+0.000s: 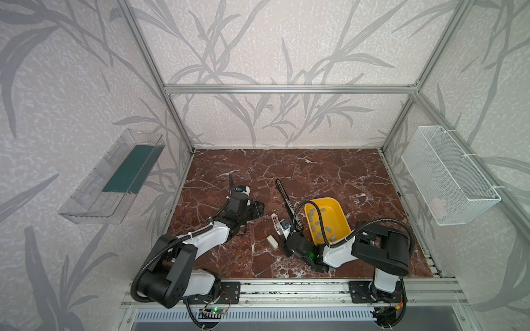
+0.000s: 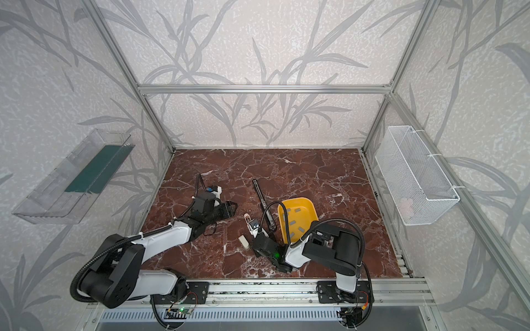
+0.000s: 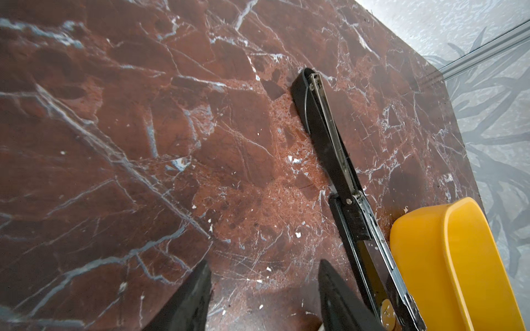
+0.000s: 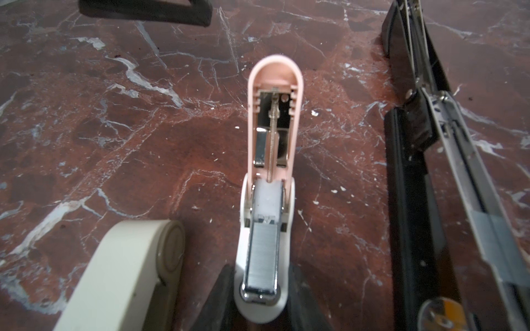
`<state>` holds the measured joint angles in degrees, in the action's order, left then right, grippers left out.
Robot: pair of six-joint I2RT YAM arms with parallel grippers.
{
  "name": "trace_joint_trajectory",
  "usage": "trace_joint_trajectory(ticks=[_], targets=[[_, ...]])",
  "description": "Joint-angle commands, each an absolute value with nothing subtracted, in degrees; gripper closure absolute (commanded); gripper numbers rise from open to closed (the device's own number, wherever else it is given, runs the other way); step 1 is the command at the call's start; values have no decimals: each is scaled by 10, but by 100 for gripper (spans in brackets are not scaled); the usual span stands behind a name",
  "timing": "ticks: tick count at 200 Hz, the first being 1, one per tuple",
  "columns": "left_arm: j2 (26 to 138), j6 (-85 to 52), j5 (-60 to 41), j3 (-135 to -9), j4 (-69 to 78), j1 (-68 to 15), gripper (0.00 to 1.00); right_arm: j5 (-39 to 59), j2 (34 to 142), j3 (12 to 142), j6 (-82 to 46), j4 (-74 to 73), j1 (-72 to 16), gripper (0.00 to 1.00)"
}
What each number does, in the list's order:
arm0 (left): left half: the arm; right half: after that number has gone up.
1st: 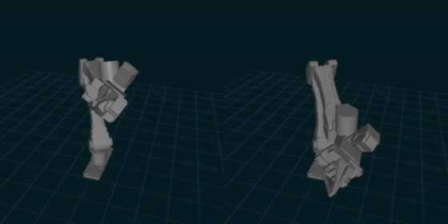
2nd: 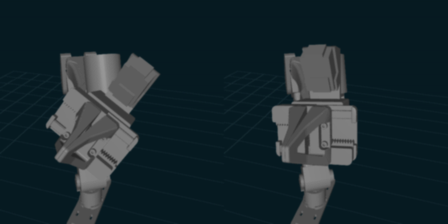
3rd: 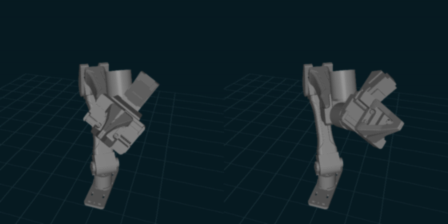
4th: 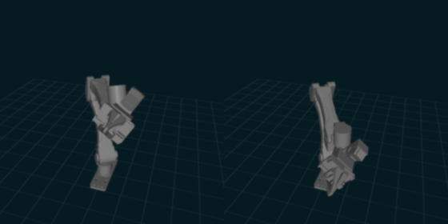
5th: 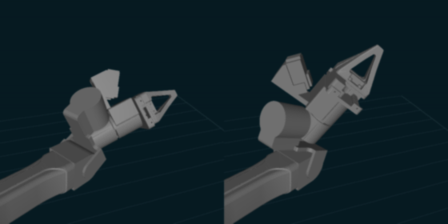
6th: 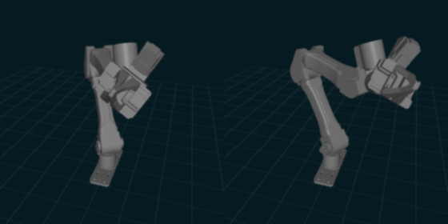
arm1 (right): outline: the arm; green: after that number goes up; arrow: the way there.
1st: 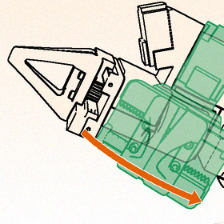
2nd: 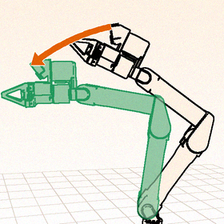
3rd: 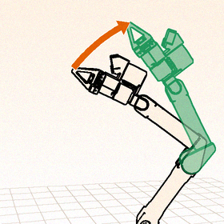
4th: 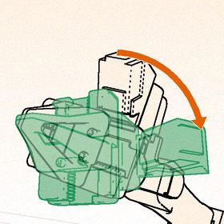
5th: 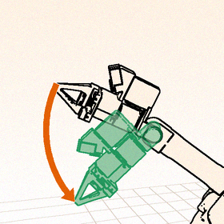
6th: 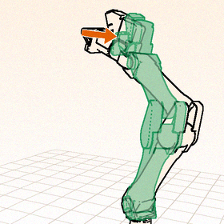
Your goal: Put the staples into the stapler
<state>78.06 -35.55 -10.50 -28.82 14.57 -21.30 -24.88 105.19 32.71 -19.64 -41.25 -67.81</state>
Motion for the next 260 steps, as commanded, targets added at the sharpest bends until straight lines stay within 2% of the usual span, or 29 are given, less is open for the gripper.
trace_joint_trajectory(ticks=[1, 22, 57, 103, 176, 260], targets=[[800, -374, -134, -313, 156, -211, 42, -244, 1078, 321, -187, -336, -668, 78], [817, -380, -167, -316, 170, -211, 46, -224, 1083, 309, -187, -364, -663, 78], [835, -390, -192, -316, 176, -210, 47, -178, 1120, 329, -195, -383, -648, 80], [838, -389, -217, -317, 176, -212, 50, -144, 1136, 273, -227, -519, -642, 78], [821, -367, -268, -316, 157, -215, 52, -139, 1136, 315, -219, -439, -662, 80], [750, -331, -251, -269, 105, -229, 52, -168, 1139, 343, -216, -389, -682, 80]])
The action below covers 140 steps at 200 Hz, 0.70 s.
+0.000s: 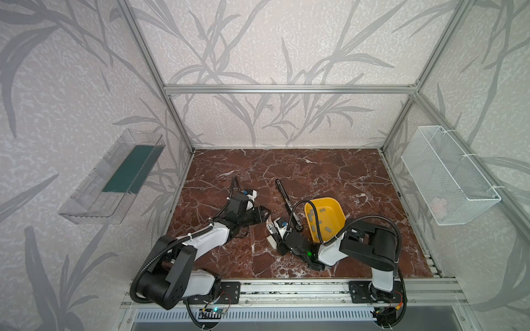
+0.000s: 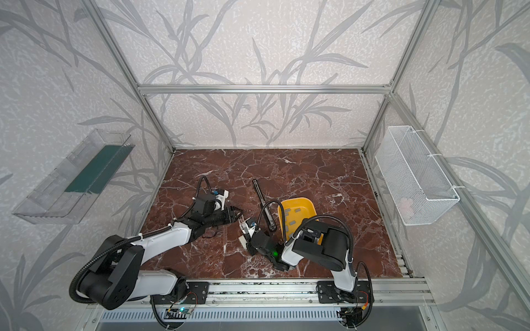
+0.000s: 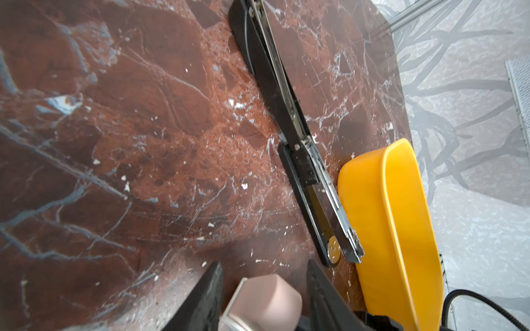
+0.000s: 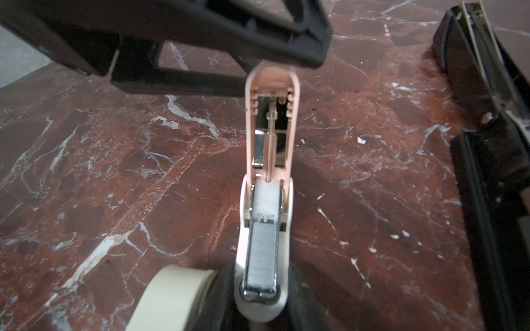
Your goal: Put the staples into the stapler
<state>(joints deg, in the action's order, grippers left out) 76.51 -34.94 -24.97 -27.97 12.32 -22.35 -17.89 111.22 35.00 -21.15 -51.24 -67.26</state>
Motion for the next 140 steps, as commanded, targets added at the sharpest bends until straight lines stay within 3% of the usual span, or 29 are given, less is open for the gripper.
trace_joint_trajectory(ticks=[1, 140], targets=[[749, -331, -251, -269, 105, -230, 52, -167, 1139, 343, -215, -389, -683, 80], [773, -321, -269, -273, 138, -275, 65, -173, 1138, 339, -215, -396, -683, 77]])
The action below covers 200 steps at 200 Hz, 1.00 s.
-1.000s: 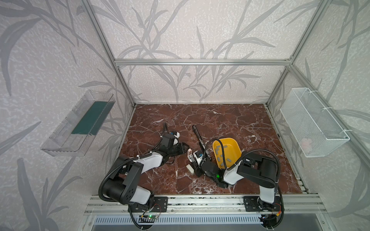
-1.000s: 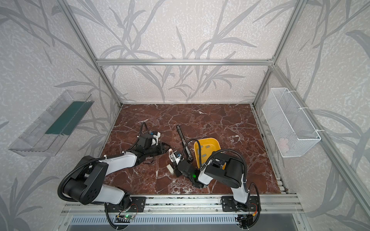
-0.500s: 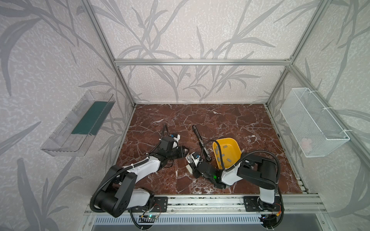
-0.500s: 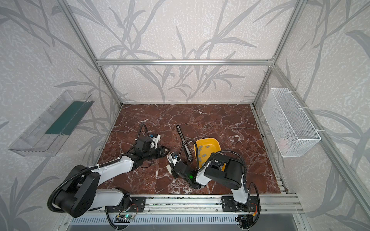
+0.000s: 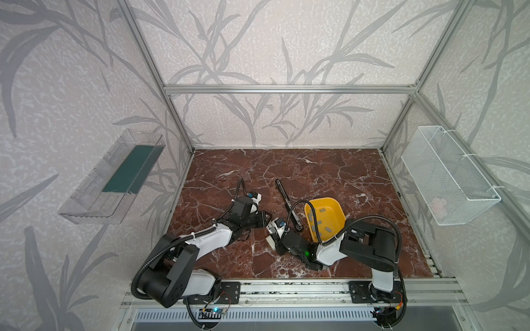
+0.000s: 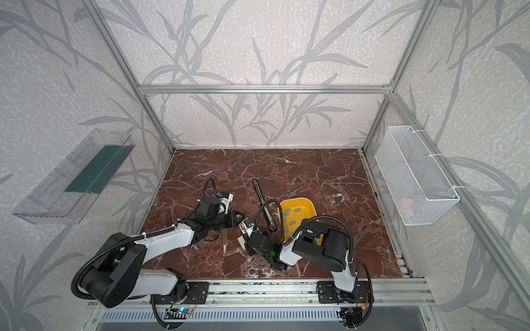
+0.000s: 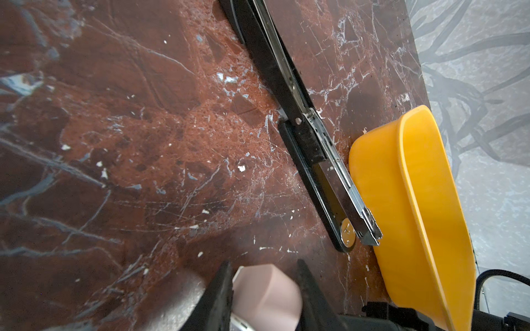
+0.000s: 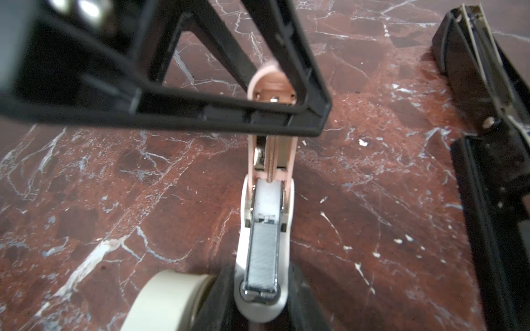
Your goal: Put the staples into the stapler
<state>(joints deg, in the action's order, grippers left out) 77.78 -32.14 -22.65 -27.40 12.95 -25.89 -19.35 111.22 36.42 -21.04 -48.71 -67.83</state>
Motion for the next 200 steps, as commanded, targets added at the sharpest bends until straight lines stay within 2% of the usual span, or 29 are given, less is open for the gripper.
trace_joint_trajectory(ticks=[1, 9, 30, 42, 77, 101, 119, 155, 200], targets=[[773, -321, -270, -273, 140, -275, 65, -173, 1138, 339, -215, -396, -683, 77], [767, -320, -277, -270, 149, -279, 64, -173, 1137, 338, -217, -396, -683, 77], [750, -311, -281, -265, 156, -293, 49, -174, 1138, 338, -218, -396, -683, 77], [741, -306, -280, -264, 158, -300, 43, -173, 1138, 338, -219, -396, -683, 77], [729, -302, -286, -258, 169, -308, 42, -176, 1139, 338, -220, -396, -682, 76], [738, -301, -288, -261, 169, -308, 50, -177, 1137, 336, -222, -397, -683, 77], [746, -301, -286, -267, 161, -309, 60, -178, 1137, 335, -222, -400, -683, 76], [751, -298, -273, -272, 147, -309, 71, -183, 1133, 320, -225, -420, -683, 73], [772, -296, -266, -286, 128, -309, 79, -183, 1127, 310, -225, -442, -683, 71]])
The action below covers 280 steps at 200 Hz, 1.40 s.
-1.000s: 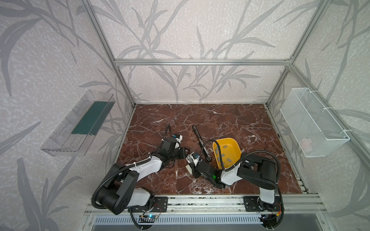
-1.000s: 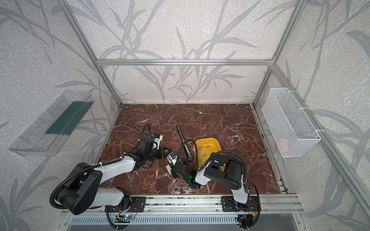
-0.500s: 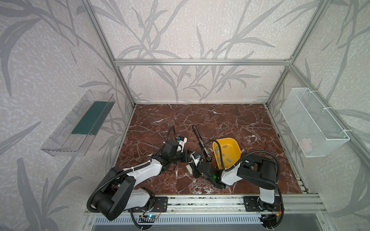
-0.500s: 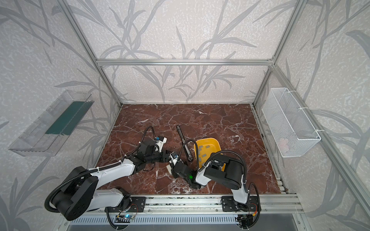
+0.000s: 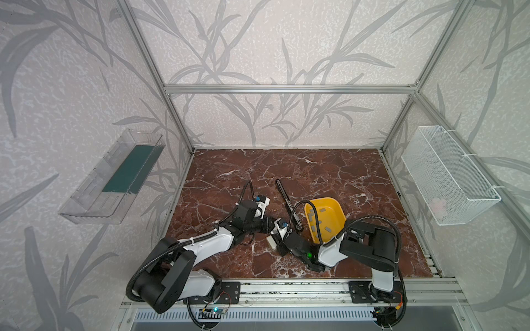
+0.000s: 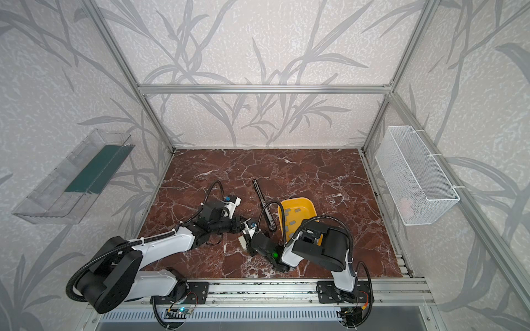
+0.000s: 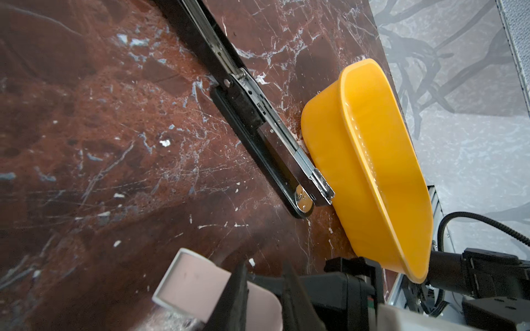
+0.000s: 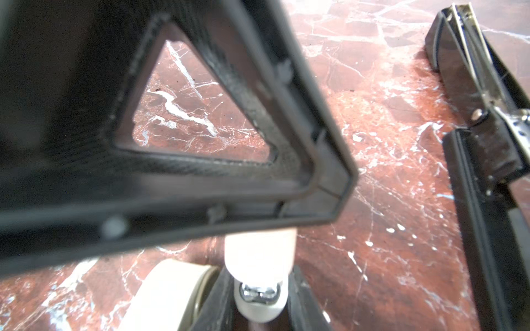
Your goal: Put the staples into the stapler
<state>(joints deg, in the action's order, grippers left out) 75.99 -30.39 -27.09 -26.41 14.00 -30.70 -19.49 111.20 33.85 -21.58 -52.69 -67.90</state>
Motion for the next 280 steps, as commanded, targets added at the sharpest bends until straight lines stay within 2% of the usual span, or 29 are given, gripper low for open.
trace_joint_trajectory(ticks=[1, 57, 143, 186, 214, 246, 280], targets=[[773, -296, -266, -286, 128, -309, 79, -183, 1127, 310, -225, -443, -683, 71], [774, -299, -261, -283, 122, -309, 83, -185, 1101, 295, -223, -447, -683, 61], [757, -282, -240, -279, 82, -309, 85, -175, 992, 289, -204, -408, -684, 41], [751, -282, -239, -279, 80, -309, 86, -196, 905, 278, -195, -360, -698, 38], [745, -280, -229, -278, 75, -309, 86, -201, 853, 267, -187, -349, -708, 44], [749, -282, -231, -279, 75, -309, 88, -213, 815, 273, -186, -323, -709, 70], [751, -282, -232, -280, 76, -309, 90, -214, 838, 309, -180, -298, -709, 73]])
